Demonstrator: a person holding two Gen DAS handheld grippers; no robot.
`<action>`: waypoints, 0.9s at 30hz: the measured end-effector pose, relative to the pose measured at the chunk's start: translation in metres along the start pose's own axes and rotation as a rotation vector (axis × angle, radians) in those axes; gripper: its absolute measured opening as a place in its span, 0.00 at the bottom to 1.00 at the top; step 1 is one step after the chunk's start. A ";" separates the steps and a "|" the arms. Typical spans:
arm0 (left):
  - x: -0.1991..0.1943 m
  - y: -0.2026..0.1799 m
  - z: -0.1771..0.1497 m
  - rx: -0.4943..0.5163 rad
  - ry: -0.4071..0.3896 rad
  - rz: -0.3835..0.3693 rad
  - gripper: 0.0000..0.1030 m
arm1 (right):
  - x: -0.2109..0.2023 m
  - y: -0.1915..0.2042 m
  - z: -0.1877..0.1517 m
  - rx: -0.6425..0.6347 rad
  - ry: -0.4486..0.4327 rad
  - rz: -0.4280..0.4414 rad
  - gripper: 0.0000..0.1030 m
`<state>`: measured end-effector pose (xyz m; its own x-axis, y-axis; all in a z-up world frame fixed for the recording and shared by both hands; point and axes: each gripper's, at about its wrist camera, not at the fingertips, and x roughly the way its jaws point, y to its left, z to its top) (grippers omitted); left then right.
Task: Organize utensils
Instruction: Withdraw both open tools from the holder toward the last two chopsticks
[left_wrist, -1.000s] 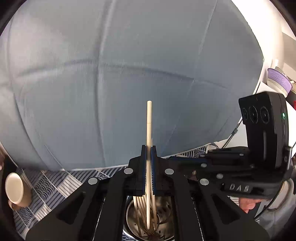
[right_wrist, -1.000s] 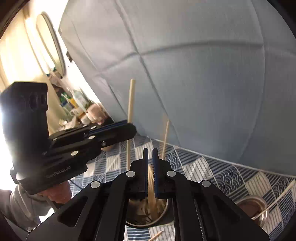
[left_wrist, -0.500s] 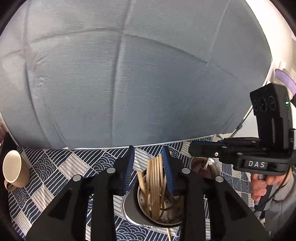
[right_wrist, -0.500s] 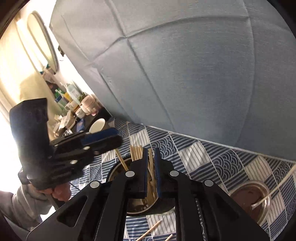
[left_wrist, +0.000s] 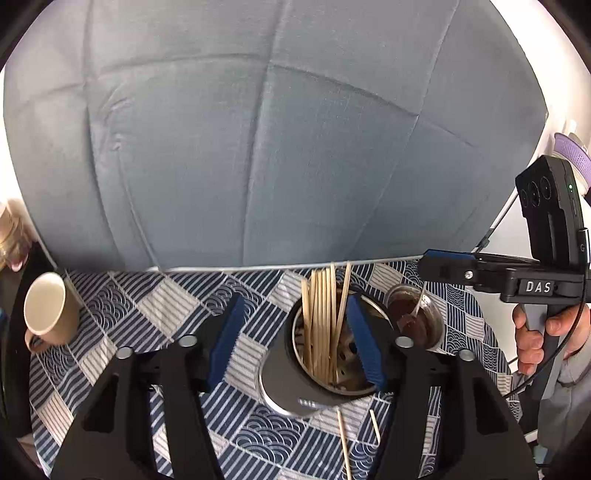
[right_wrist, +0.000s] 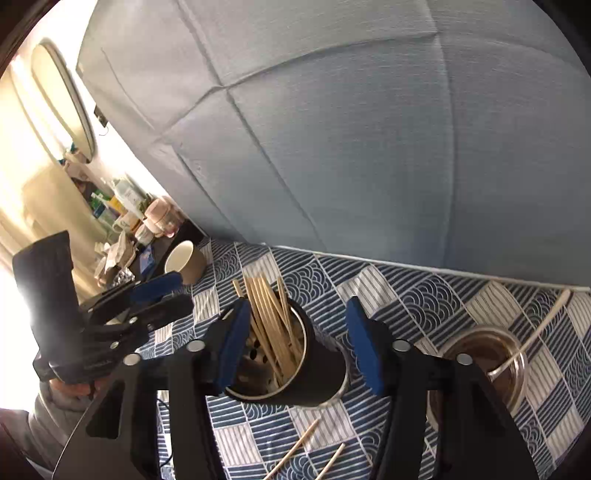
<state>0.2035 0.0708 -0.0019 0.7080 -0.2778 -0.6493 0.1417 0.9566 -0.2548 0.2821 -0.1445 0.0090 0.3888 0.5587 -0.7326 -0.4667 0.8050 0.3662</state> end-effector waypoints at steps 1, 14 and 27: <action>-0.001 0.000 -0.003 -0.004 0.003 -0.002 0.62 | -0.001 -0.001 -0.002 0.003 0.003 -0.007 0.59; 0.006 0.001 -0.043 -0.027 0.140 -0.002 0.77 | -0.007 -0.013 -0.038 0.053 0.067 -0.075 0.72; 0.037 -0.013 -0.114 -0.059 0.331 -0.020 0.82 | 0.009 -0.014 -0.079 0.079 0.187 -0.120 0.81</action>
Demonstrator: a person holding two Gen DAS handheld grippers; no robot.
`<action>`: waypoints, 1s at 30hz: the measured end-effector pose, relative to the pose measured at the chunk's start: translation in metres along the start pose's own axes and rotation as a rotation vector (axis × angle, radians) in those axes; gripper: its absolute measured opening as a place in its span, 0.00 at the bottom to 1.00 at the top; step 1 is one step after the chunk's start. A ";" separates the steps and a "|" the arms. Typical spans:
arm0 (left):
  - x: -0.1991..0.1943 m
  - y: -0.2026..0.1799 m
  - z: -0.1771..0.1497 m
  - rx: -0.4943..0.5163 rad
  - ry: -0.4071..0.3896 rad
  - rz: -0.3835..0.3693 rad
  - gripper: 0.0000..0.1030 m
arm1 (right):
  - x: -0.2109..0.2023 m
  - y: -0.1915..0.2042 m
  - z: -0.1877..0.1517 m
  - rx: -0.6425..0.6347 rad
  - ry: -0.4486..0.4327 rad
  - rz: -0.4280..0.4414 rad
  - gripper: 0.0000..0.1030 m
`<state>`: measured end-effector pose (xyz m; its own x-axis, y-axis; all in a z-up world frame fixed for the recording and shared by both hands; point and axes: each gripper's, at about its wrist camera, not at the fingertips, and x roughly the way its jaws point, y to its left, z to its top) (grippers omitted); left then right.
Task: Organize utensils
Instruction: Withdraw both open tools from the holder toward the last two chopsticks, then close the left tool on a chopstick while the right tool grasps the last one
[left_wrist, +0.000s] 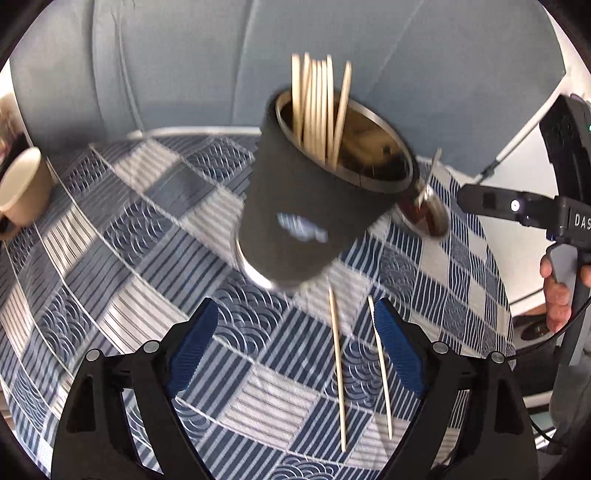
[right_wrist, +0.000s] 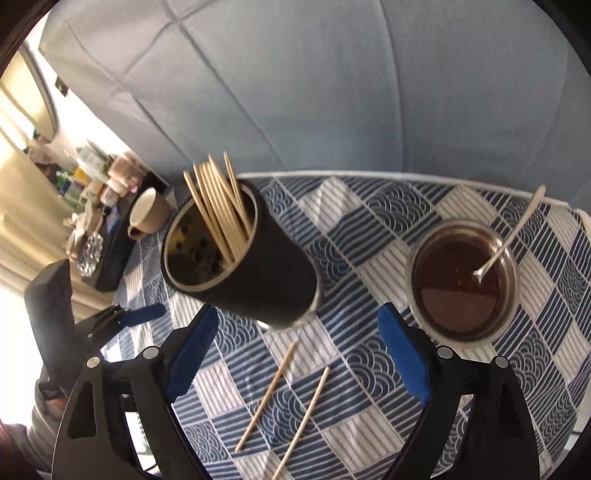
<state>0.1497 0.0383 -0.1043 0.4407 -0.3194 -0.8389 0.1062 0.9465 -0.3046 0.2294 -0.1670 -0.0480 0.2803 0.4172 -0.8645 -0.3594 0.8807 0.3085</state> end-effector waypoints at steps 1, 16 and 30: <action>0.003 0.000 -0.002 -0.001 0.013 0.003 0.83 | 0.003 0.000 -0.004 -0.002 0.012 -0.010 0.81; 0.054 -0.037 -0.060 0.142 0.180 0.030 0.86 | 0.055 -0.022 -0.067 0.093 0.212 -0.063 0.82; 0.089 -0.057 -0.072 0.248 0.290 0.184 0.60 | 0.079 -0.040 -0.094 0.161 0.294 -0.097 0.82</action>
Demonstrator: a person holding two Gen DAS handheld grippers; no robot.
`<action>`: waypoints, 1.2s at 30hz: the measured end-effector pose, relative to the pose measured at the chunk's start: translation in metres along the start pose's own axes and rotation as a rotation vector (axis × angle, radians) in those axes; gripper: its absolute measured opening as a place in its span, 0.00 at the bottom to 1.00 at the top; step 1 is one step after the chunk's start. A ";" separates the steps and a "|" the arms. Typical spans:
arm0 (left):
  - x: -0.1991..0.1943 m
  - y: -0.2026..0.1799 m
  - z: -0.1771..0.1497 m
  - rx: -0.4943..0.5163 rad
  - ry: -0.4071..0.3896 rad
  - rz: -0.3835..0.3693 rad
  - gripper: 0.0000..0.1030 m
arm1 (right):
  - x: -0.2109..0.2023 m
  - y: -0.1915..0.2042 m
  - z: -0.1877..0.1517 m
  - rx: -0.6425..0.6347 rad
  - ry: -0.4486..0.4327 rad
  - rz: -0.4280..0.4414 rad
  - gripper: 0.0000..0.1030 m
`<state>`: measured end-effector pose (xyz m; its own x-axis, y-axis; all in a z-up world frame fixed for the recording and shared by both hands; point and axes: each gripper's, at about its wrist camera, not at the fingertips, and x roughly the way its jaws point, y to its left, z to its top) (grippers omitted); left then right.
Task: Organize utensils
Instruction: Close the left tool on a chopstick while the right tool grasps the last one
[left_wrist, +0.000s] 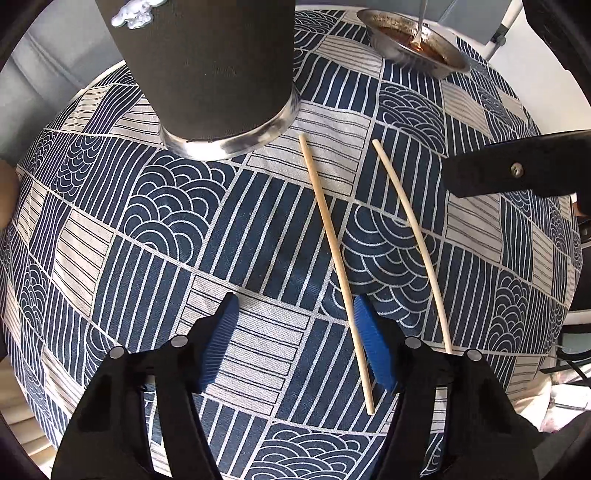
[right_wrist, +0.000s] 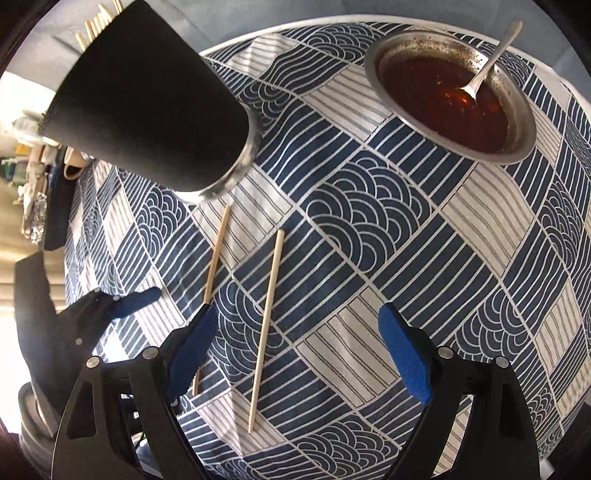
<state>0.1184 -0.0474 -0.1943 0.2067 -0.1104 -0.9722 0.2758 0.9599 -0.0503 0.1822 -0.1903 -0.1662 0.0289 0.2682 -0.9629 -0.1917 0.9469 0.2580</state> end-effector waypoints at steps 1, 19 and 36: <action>-0.001 0.001 0.000 0.005 0.004 -0.006 0.51 | 0.002 0.001 0.000 -0.002 0.003 -0.003 0.82; -0.010 0.059 -0.033 -0.202 0.113 -0.211 0.05 | 0.048 0.048 0.002 -0.062 0.115 -0.062 0.65; -0.023 0.077 -0.052 -0.238 0.109 -0.230 0.02 | 0.034 0.020 -0.003 -0.034 0.122 -0.063 0.09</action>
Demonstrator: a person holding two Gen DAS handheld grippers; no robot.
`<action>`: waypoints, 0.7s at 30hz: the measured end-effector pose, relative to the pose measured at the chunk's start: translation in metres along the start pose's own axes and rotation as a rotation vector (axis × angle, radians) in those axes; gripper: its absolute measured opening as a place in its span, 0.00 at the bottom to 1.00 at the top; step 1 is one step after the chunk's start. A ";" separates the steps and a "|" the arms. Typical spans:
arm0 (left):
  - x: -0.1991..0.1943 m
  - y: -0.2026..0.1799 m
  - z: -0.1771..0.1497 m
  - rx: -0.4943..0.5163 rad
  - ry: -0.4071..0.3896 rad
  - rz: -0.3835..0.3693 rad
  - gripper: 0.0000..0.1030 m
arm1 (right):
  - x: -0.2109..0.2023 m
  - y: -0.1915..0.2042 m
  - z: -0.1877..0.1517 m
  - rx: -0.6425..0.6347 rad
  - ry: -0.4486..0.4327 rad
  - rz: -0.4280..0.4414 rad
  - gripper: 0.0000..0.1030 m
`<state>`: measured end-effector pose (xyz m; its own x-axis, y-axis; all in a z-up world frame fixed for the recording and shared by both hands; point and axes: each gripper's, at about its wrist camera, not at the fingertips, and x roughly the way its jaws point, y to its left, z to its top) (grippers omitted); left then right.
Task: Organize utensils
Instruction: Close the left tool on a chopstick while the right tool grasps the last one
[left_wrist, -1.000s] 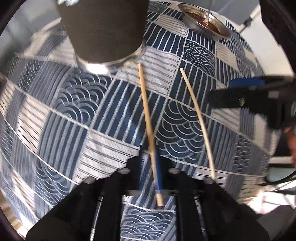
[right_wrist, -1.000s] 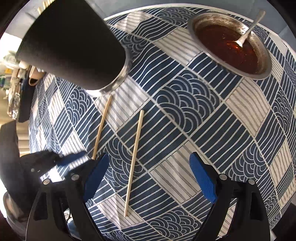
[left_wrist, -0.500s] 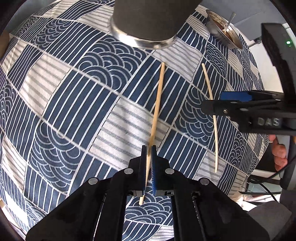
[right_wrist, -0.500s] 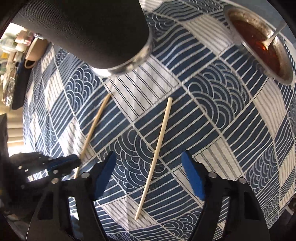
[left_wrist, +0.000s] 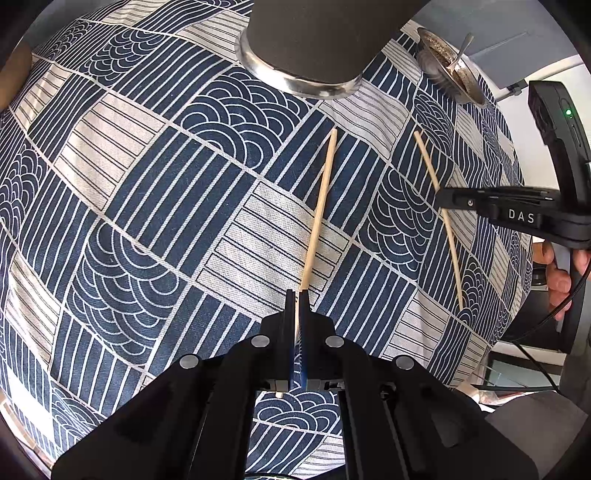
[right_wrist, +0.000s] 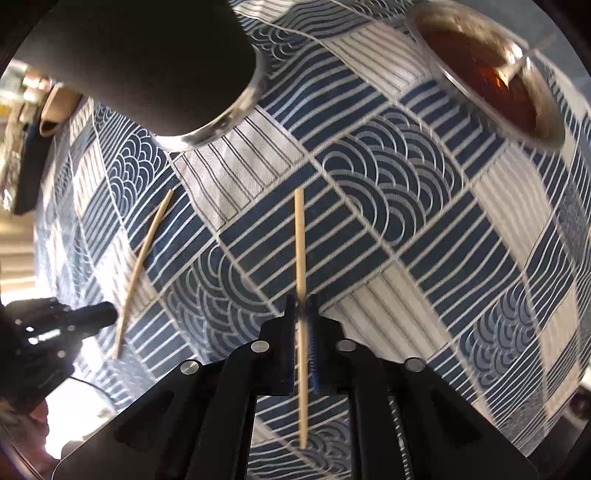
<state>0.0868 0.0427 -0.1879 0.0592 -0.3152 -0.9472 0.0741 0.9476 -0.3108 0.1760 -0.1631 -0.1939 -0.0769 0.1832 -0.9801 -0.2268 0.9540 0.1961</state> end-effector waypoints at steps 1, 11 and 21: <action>-0.002 0.002 -0.001 -0.003 -0.001 -0.001 0.02 | -0.001 0.002 0.000 -0.010 -0.001 -0.005 0.10; -0.012 -0.009 0.005 0.059 -0.067 0.059 0.02 | 0.006 0.037 0.003 -0.136 0.010 -0.150 0.40; 0.014 -0.041 0.018 0.216 -0.062 0.169 0.32 | 0.010 0.059 -0.019 -0.220 -0.038 -0.195 0.35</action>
<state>0.1028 -0.0015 -0.1866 0.1494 -0.1626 -0.9753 0.2685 0.9560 -0.1182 0.1430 -0.1091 -0.1919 0.0239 0.0140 -0.9996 -0.4390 0.8985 0.0021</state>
